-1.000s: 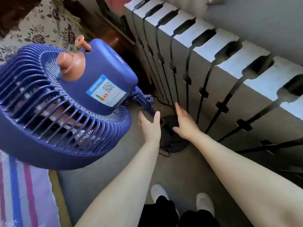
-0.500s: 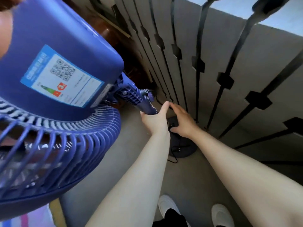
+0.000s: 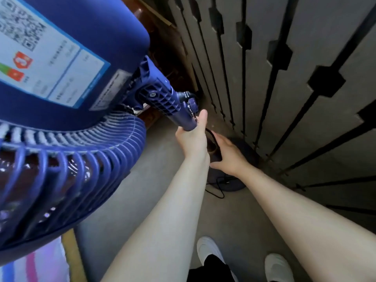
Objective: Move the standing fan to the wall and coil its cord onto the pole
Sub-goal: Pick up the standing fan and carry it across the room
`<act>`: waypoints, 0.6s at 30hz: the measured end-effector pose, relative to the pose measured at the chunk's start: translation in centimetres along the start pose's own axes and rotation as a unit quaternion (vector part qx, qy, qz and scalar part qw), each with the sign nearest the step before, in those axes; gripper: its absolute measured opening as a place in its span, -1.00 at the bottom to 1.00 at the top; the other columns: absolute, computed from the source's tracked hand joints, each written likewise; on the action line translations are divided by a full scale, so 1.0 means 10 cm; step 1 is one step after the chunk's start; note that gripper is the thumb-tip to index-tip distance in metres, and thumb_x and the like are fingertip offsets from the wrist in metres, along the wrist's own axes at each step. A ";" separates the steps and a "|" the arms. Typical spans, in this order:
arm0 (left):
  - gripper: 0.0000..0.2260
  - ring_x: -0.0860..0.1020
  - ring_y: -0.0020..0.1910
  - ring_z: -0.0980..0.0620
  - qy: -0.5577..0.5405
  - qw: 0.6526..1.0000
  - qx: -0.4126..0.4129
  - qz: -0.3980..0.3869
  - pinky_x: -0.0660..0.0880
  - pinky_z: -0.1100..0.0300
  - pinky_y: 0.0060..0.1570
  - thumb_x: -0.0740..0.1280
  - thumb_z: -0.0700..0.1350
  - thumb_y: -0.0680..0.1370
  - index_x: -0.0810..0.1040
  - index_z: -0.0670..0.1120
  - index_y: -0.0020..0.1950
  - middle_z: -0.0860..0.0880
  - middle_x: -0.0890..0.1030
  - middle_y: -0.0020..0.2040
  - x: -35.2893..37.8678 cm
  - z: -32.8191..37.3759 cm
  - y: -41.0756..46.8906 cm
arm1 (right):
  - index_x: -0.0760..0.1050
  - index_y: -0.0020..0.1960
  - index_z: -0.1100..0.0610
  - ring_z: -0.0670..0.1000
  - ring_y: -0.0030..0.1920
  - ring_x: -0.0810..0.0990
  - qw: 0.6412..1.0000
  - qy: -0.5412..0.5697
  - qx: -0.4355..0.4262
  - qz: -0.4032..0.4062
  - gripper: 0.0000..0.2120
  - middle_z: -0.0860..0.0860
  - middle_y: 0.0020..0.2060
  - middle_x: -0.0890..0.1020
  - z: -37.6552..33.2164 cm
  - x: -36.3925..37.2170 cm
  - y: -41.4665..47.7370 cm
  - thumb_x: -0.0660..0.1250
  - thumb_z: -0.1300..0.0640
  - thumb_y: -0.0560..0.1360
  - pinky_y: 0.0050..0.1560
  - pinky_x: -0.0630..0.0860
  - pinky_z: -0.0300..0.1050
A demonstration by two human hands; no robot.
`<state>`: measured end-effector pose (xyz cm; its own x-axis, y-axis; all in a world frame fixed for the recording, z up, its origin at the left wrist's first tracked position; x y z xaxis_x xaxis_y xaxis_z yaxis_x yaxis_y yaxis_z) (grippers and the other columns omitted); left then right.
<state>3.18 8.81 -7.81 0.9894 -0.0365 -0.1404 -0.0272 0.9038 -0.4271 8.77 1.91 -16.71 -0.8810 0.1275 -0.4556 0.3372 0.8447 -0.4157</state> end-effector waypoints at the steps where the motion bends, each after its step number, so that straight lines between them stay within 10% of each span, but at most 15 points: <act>1: -0.85 0.53 -0.25 0.20 -0.003 1.000 0.002 -0.001 0.38 0.32 -0.27 0.47 -0.05 0.42 0.50 0.02 -0.23 0.11 0.57 -0.27 -0.02 0.00 0.01 | -0.04 0.52 -0.04 0.04 0.53 0.07 1.000 0.003 0.005 0.001 -0.08 -0.02 0.54 0.08 0.02 0.02 0.01 0.47 0.17 0.37 0.49 0.18 0.08; 11: -0.80 0.57 -0.22 0.08 -0.018 0.999 0.016 0.025 0.43 0.27 -0.25 0.44 -0.06 0.46 0.54 -0.13 -0.03 -0.04 0.60 -0.17 -0.48 0.03 0.29 | 0.07 0.51 -0.03 0.07 0.53 0.03 0.997 -0.044 0.046 0.034 -0.19 -0.02 0.52 0.17 0.01 0.17 0.11 0.45 0.12 0.41 0.49 0.15 0.10; 18: -0.84 0.58 -0.35 0.14 -0.077 0.996 0.045 0.014 0.52 0.34 -0.26 0.45 -0.16 0.45 0.50 -0.05 -0.28 0.01 0.59 -0.33 -0.91 0.05 0.54 | 0.09 0.51 0.04 0.11 0.51 0.11 0.995 -0.072 0.061 0.013 -0.17 0.05 0.49 0.24 -0.02 0.57 0.29 0.47 0.16 0.38 0.48 0.18 0.07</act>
<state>-5.94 14.18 -8.41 0.9987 0.0494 -0.0103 -0.0499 0.9383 -0.3422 4.64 5.17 -20.38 -0.8177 0.0646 -0.5720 0.4044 0.7717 -0.4909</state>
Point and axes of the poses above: each hand's wrist, its own y-axis towards the middle knuckle, its own x-axis out of the palm, z = x × y, the point moved 3 cm from there along y, towards the middle knuckle
